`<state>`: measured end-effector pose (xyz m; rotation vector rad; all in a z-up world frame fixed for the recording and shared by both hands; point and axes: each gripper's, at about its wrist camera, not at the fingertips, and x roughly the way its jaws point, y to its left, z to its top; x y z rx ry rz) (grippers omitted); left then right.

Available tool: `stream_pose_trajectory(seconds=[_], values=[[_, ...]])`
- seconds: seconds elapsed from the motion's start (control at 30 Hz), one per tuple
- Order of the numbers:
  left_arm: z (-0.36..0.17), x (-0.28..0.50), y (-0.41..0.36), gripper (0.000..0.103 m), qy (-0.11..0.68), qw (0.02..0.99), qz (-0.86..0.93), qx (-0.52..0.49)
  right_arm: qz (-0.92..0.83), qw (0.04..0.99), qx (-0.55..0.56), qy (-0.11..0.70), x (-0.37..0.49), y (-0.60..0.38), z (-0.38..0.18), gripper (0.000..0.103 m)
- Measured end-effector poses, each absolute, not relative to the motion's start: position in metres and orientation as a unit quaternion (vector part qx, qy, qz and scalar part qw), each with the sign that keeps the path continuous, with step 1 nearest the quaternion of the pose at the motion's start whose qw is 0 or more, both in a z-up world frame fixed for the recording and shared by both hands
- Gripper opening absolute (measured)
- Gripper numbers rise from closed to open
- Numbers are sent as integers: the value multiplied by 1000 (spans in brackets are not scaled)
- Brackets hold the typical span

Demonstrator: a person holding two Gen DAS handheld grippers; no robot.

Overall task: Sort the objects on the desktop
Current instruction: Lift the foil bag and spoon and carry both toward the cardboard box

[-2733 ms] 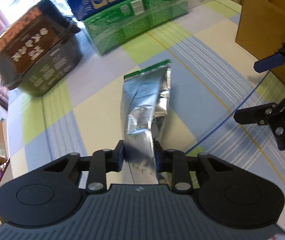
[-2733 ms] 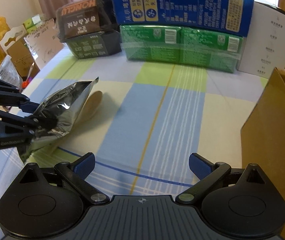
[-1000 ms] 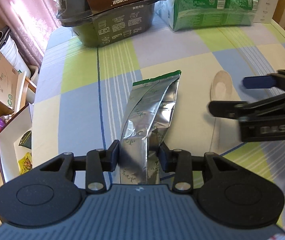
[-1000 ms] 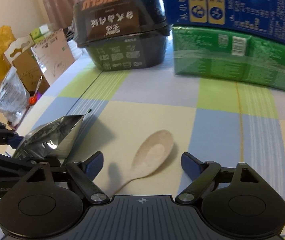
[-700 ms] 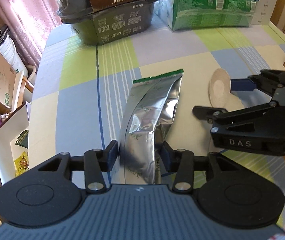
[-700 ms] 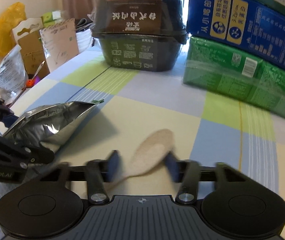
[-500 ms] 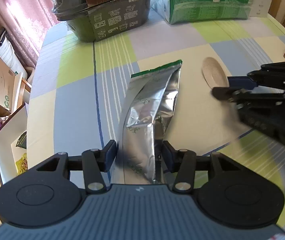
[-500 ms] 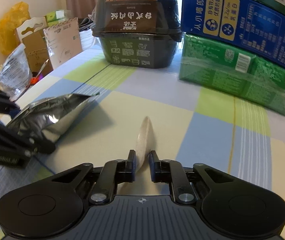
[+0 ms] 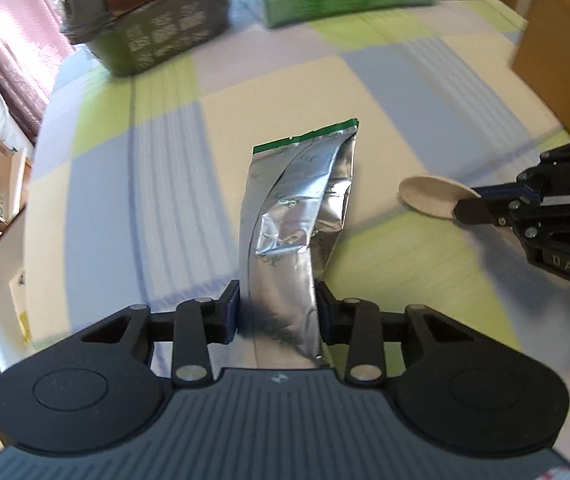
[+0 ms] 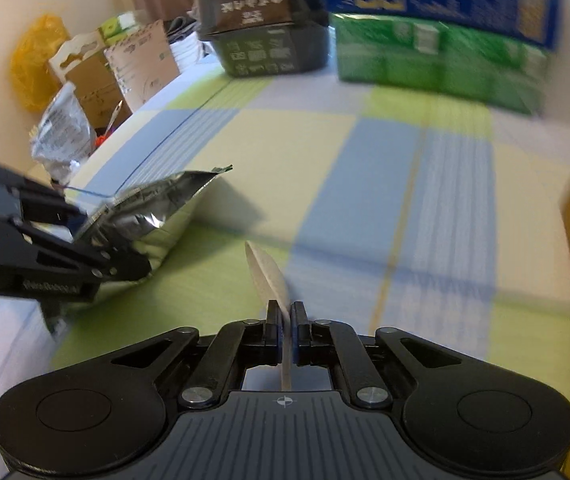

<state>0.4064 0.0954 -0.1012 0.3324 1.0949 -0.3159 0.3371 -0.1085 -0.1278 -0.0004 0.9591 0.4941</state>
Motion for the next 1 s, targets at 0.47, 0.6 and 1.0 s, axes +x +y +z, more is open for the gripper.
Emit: stream_pose_trajectory(seconds=[0.47, 0.6, 1.0], values=[[-85, 261, 37, 27, 500, 844, -166, 99, 194, 863, 79, 461, 219, -169, -100, 1], [-75, 241, 32, 27, 498, 847, -161, 91, 176, 866, 105, 457, 199, -179, -97, 1], [-46, 201, 21, 27, 490, 858, -137, 63, 157, 880, 121, 432, 168, -200, -68, 1]])
